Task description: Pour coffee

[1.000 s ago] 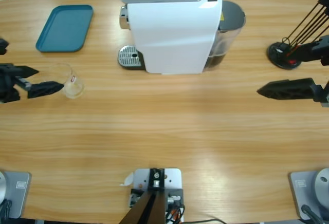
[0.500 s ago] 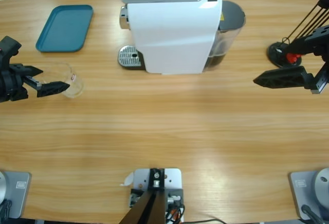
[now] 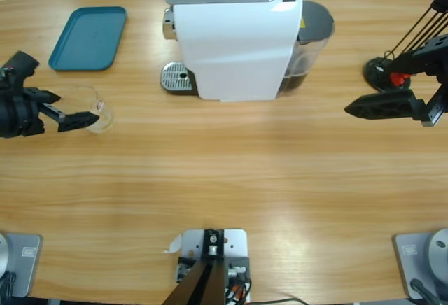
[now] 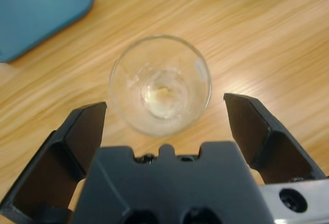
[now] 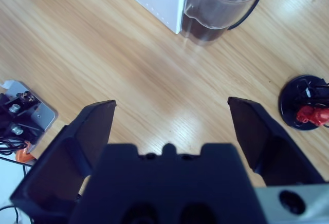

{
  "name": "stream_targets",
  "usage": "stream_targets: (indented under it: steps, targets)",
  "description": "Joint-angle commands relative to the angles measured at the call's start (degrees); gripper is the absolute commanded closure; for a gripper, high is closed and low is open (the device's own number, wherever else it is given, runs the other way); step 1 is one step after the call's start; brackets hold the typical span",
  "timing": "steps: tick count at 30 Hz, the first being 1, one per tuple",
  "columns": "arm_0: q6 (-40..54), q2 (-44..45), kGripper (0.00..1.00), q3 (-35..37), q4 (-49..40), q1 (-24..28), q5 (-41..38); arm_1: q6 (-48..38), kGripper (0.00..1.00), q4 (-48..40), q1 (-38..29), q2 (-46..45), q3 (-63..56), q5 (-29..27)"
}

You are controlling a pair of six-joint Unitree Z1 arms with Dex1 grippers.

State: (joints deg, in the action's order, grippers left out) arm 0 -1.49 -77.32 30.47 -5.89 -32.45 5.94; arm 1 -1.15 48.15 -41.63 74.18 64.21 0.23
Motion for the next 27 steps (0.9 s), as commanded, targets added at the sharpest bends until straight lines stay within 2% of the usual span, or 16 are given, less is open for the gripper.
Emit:
stream_targets:
  steps: [1, 2, 3, 4, 5, 10, 12, 13, 15, 17, 18, 19, 20, 21, 27]
  targets:
    - [0.29, -3.10, 0.071, -0.27, 1.18, 0.89, 2.01, 0.89, 0.000, -0.77, 1.27, 1.48, -2.07, 1.41]
    - [0.34, -3.05, 0.127, -0.32, 1.17, 0.89, 1.76, 0.89, 0.000, -0.77, 1.29, 1.49, -2.07, 1.44]
    - [0.34, -2.92, 0.251, -0.32, 1.17, 0.89, 1.32, 0.89, 0.000, -0.77, 1.29, 1.49, -2.07, 1.46]
    - [0.38, -2.99, 0.472, -0.25, 1.22, 0.89, 0.51, 0.89, 0.000, -0.77, 1.29, 1.48, -2.07, 1.53]
    - [0.25, -3.01, 0.569, -0.27, 1.38, 0.89, 0.11, 0.89, 0.000, -0.77, 1.29, 1.39, -2.07, 1.58]
    - [0.22, -4.36, 0.591, -0.41, 2.41, 0.89, -2.37, 0.89, 0.000, -0.77, 1.29, 0.98, -2.07, 1.65]
    - [0.18, -4.58, 0.815, -0.48, 2.62, 0.89, -2.76, 0.89, 0.000, -0.72, 1.29, 0.79, -2.07, 1.62]
    - [0.10, -4.50, 0.864, -0.50, 2.64, 0.89, -2.76, 0.92, 0.000, -0.69, 1.29, 0.79, -2.07, 1.62]
    - [0.08, -4.33, 0.863, -0.59, 2.68, 0.89, -2.67, 0.98, 0.000, -0.69, 1.29, 0.79, -2.16, 1.71]
    - [0.06, -4.36, 0.801, -0.60, 2.73, 0.89, -2.60, 0.98, 0.000, -0.76, 1.29, 0.79, -2.16, 1.71]
    - [-0.01, -4.45, 0.581, -0.64, 2.73, 0.89, -2.60, 0.98, 0.000, -0.77, 1.29, 0.79, -2.16, 1.71]
    - [-0.01, -4.61, 0.237, -0.59, 2.80, 0.89, -2.63, 1.03, 0.000, -0.77, 1.29, 0.79, -2.16, 1.67]
    - [-0.01, -4.68, 0.034, -0.59, 2.99, 0.89, -2.74, 1.06, 0.000, -0.77, 1.29, 0.84, -2.16, 1.62]
    - [-0.01, -4.61, 0.003, -0.55, 3.08, 0.89, -2.83, 1.12, 0.000, -0.77, 1.29, 0.91, -2.16, 1.62]
    - [0.98, 1.16, 0.008, -1.17, 2.91, 0.19, -5.88, 1.24, 0.000, -0.84, 1.29, 1.05, -2.24, 1.71]
